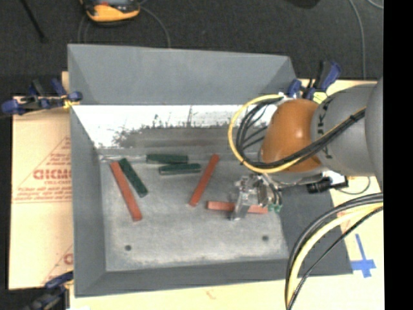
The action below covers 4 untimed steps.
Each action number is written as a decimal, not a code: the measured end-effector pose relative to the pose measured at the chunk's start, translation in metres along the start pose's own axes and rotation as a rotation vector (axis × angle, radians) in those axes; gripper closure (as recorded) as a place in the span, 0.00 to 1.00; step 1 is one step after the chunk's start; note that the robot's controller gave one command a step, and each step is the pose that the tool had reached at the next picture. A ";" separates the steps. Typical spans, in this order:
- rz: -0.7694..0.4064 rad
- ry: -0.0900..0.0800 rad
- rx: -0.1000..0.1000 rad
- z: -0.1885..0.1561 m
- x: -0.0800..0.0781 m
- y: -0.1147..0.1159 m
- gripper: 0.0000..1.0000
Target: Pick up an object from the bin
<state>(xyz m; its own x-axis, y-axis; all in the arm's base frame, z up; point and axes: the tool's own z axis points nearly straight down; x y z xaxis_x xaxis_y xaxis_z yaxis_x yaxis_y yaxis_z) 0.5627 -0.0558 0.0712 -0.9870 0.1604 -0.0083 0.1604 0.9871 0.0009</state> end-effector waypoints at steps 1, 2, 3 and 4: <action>0.000 0.006 0.000 -0.005 0.001 0.000 1.00; 0.000 0.005 0.000 -0.014 0.000 0.000 1.00; -0.001 0.006 0.000 -0.021 0.000 0.000 1.00; -0.001 0.012 0.000 -0.035 0.002 0.000 1.00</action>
Offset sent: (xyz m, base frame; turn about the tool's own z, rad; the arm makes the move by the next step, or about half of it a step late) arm 0.0001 0.0001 0.0193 0.0000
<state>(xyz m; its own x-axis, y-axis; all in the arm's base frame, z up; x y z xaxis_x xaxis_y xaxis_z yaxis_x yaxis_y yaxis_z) 0.5607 -0.0558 0.1064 -0.9872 0.1595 0.0041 0.1595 0.9872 0.0009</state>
